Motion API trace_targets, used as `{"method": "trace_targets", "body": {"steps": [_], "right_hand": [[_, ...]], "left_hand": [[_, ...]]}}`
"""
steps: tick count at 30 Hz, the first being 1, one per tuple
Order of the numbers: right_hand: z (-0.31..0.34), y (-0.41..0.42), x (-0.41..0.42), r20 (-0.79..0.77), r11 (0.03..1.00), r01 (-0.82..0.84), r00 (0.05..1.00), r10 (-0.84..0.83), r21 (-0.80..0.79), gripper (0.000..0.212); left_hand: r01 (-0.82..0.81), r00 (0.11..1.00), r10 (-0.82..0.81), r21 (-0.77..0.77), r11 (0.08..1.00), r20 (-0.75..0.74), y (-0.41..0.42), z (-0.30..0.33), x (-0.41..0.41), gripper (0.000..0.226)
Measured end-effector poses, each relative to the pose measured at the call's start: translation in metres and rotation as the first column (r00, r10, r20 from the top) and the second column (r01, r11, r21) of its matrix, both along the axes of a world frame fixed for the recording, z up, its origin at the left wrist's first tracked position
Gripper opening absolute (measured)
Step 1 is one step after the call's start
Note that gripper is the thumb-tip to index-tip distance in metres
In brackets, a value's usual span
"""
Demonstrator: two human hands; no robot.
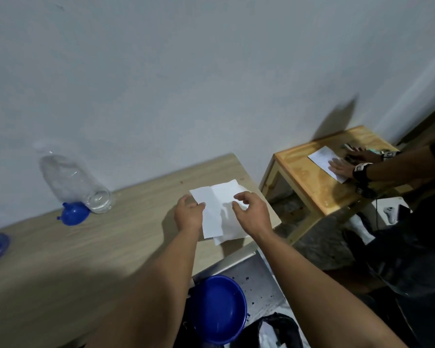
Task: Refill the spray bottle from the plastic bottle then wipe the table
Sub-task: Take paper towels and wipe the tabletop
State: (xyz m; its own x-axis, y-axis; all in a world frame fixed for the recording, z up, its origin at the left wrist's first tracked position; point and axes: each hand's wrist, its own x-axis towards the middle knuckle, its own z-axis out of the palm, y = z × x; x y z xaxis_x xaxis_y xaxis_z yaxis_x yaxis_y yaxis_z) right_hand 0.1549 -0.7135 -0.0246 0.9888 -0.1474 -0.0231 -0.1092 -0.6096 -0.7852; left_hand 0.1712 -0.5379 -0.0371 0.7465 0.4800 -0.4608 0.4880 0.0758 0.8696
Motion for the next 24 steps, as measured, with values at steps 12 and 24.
{"method": "trace_targets", "body": {"steps": [12,24], "right_hand": [[0.014,-0.013,-0.003,-0.023,0.987,0.131,0.991,-0.129,0.095,0.018],[0.049,-0.01,0.014,0.025,0.904,0.209,0.972,-0.235,0.372,0.011]], "left_hand": [[0.242,0.97,-0.238,-0.154,0.958,0.048,-0.014,0.049,0.015,0.048],[0.345,0.935,-0.296,-0.301,0.889,0.196,-0.027,0.134,0.021,0.036]]}}
